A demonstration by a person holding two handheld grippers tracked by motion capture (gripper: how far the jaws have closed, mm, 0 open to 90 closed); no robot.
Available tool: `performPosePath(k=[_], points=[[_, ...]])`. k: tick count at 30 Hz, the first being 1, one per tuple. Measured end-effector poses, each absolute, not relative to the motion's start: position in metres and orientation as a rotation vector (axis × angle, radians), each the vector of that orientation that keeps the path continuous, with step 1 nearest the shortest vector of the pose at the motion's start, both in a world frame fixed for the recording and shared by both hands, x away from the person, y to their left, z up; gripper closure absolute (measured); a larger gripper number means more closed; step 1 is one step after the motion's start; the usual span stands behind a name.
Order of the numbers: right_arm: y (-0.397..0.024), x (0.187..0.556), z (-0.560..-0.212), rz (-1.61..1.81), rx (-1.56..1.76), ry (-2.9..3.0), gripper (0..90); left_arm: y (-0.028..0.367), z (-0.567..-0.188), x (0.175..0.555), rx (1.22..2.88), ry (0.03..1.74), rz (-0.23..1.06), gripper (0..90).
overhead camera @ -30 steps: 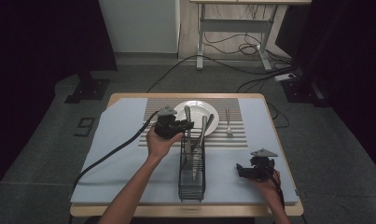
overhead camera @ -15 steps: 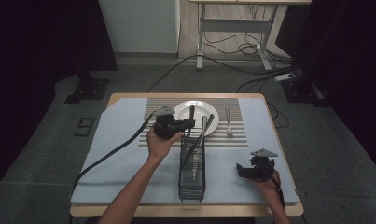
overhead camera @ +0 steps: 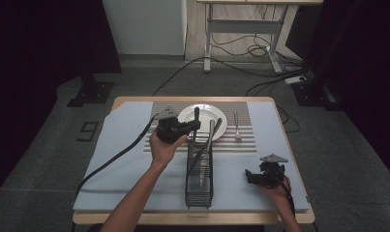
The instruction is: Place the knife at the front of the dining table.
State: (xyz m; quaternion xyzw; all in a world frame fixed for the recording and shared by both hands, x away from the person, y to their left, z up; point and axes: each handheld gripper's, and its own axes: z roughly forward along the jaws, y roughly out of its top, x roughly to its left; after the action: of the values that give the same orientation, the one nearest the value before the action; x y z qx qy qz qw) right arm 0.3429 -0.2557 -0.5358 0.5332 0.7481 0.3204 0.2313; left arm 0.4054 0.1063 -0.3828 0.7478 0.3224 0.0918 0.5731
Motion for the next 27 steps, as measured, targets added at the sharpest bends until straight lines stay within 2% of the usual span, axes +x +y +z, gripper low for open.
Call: performPosePath(k=[7,27], points=[[-0.256,0.343,-0.536,0.881,1.468,2.058,4.4,0.104,-0.365,0.395,1.765,0.729,0.333,84.2],[-0.256,0.343,-0.536,0.879,1.465,2.06,4.4,0.13,-0.317,0.386,1.642,0.703,0.355,84.2]])
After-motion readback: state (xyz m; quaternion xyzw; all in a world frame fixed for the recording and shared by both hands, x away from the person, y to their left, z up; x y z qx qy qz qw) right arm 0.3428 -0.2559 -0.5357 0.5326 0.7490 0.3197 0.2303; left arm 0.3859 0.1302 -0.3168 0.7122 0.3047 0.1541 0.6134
